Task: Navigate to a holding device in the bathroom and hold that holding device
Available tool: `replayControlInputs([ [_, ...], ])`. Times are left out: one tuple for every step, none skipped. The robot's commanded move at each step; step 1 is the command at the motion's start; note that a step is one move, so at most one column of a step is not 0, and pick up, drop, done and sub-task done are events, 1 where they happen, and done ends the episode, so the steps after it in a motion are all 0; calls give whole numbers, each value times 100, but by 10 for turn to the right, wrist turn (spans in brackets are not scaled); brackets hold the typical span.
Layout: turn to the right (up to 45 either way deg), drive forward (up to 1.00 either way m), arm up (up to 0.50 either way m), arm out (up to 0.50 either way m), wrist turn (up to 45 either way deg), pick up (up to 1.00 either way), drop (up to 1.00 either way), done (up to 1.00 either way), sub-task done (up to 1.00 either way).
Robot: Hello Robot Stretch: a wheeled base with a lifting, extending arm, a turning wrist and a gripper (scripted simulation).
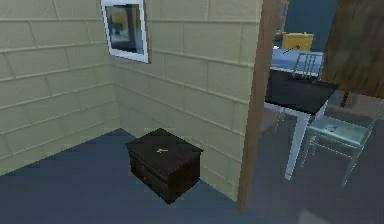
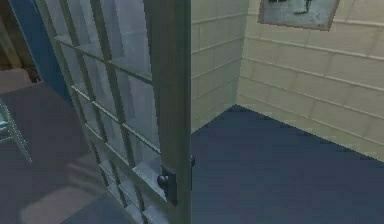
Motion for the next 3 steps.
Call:
replayControlInputs([
  [-120,0,0,0,0,0,0,0,0],
  [0,10,0,0,0,0,0,0,0],
  [450,0,0,0,0,0,0,0,0],
])
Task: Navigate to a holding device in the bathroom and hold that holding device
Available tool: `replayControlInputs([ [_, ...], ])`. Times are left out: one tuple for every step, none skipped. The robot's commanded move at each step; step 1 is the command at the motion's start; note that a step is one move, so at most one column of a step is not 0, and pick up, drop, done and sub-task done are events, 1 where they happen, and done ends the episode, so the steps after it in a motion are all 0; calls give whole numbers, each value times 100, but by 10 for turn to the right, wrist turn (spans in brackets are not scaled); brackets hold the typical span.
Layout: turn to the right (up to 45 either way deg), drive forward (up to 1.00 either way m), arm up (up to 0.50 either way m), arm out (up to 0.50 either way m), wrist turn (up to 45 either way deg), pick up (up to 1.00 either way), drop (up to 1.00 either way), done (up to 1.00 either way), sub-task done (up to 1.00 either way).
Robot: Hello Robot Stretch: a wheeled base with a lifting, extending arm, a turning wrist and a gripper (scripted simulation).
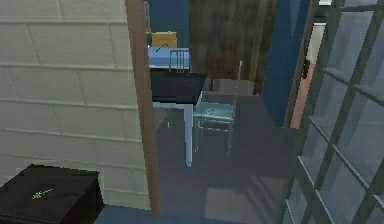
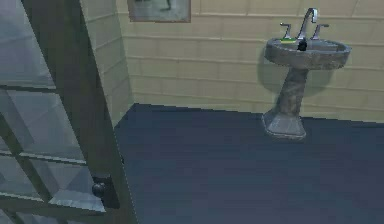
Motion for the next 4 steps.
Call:
replayControlInputs([
  [30,0,0,0,0,0,0,0,0],
  [0,90,0,0,0,0,0,0,0],
  [420,0,0,0,0,0,0,0,0],
  [0,45,0,0,0,0,0,0,0],
])
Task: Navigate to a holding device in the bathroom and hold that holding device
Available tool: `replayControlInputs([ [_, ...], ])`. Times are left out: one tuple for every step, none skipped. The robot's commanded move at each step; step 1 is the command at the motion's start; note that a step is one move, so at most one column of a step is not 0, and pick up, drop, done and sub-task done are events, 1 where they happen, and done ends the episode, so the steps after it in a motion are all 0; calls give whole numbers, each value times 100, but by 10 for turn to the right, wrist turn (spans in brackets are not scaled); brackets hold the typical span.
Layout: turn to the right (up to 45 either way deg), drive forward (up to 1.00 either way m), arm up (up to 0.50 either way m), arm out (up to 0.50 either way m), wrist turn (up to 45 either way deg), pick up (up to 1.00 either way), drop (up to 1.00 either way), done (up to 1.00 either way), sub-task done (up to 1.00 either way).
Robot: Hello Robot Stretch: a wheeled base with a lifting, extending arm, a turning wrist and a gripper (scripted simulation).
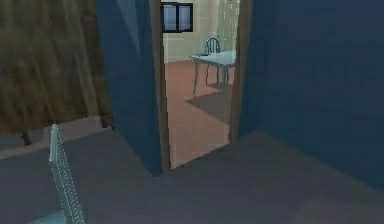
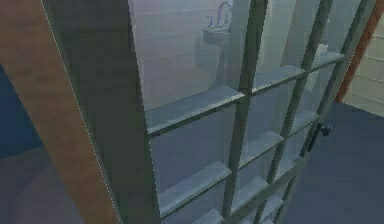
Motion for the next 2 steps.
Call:
replayControlInputs([
  [30,0,0,0,0,0,0,0,0],
  [0,100,0,0,0,0,0,0,0],
])
